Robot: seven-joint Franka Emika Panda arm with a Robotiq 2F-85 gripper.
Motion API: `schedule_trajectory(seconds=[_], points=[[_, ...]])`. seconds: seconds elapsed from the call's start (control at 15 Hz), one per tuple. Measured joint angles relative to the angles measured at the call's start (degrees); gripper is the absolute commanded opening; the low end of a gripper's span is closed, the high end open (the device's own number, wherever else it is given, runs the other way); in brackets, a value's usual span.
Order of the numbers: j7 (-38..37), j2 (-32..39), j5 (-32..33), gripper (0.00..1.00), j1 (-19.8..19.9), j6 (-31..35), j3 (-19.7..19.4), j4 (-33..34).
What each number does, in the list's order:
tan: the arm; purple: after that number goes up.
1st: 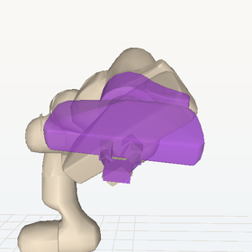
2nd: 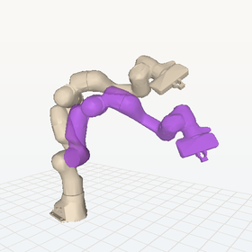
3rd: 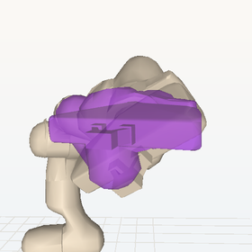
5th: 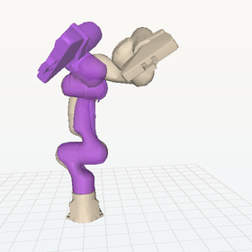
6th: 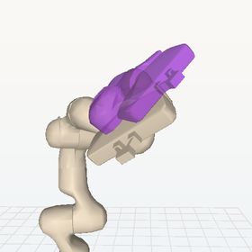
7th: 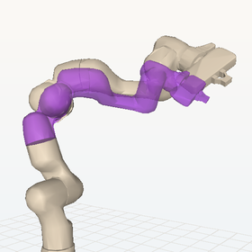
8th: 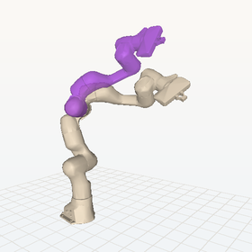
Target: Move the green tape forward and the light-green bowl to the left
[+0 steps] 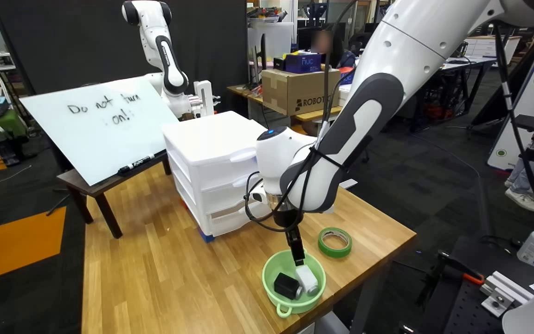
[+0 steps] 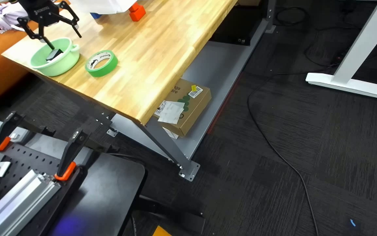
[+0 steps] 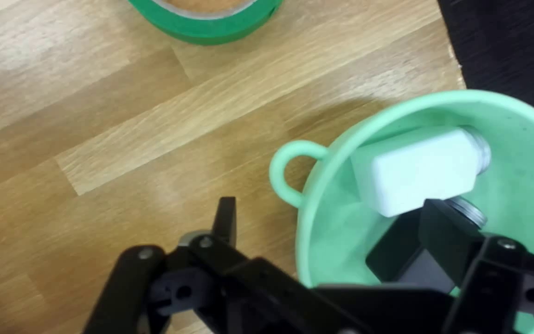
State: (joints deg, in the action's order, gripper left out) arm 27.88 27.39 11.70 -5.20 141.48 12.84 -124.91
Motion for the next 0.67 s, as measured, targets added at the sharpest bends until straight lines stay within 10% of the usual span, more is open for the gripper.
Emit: schedule_trajectory(seconds=[0.67], points=[[2.67, 6.65, 6.71, 1.00, -1.55, -10.92, -0.85, 10.42]])
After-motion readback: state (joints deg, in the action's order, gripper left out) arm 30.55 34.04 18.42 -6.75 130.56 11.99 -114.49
